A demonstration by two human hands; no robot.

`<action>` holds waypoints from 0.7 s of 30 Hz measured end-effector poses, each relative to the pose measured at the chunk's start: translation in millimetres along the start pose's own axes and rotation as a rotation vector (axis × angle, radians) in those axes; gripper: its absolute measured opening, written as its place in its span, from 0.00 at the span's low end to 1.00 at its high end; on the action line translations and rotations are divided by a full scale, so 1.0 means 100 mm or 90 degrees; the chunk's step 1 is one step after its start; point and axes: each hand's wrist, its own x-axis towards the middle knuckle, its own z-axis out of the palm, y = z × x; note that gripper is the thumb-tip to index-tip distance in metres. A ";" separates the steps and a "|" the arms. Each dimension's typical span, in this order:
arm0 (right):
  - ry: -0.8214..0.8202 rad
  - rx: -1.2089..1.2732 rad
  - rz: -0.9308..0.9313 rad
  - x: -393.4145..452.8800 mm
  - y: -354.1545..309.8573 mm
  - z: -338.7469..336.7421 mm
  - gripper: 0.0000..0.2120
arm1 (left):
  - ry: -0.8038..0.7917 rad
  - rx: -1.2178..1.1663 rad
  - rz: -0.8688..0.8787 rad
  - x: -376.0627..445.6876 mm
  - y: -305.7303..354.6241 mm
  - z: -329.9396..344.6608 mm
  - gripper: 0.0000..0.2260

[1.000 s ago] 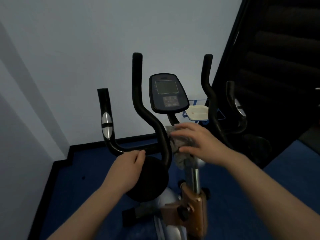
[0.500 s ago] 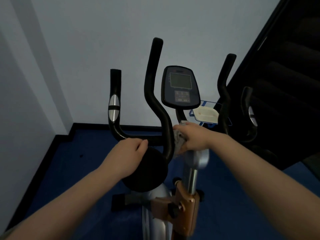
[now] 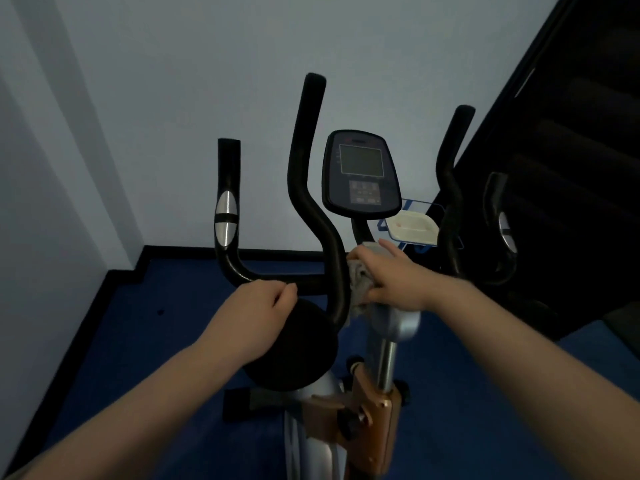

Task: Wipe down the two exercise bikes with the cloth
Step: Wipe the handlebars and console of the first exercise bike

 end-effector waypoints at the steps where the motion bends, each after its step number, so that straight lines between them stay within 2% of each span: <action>1: 0.040 -0.019 -0.015 -0.06 0.00 0.07 0.28 | 0.001 0.003 0.000 0.00 0.00 0.00 0.21; 4: 0.064 -0.013 -0.037 -0.25 -0.01 0.16 0.40 | 0.001 0.005 0.002 -0.01 -0.01 0.00 0.21; 5: 0.064 0.009 -0.032 -0.31 -0.02 0.14 0.39 | 0.000 0.005 0.002 -0.02 -0.01 0.00 0.21; 7: 0.087 0.025 -0.026 -0.35 -0.03 0.11 0.31 | 0.000 0.003 0.002 -0.03 -0.01 0.00 0.20; 11: 0.197 -0.031 0.013 -0.26 -0.13 0.22 0.20 | 0.005 0.007 -0.006 -0.01 -0.01 0.01 0.21; 16: 0.460 -0.009 0.174 -0.16 -0.48 0.72 0.19 | 0.013 0.014 -0.006 -0.01 -0.01 0.00 0.21; 18: 0.516 -0.027 0.187 -0.23 -0.56 0.89 0.19 | 0.016 0.010 -0.008 -0.02 0.00 0.00 0.21; 21: 0.520 -0.076 0.175 -0.22 -0.49 0.82 0.17 | 0.018 0.011 -0.005 -0.04 0.00 0.01 0.21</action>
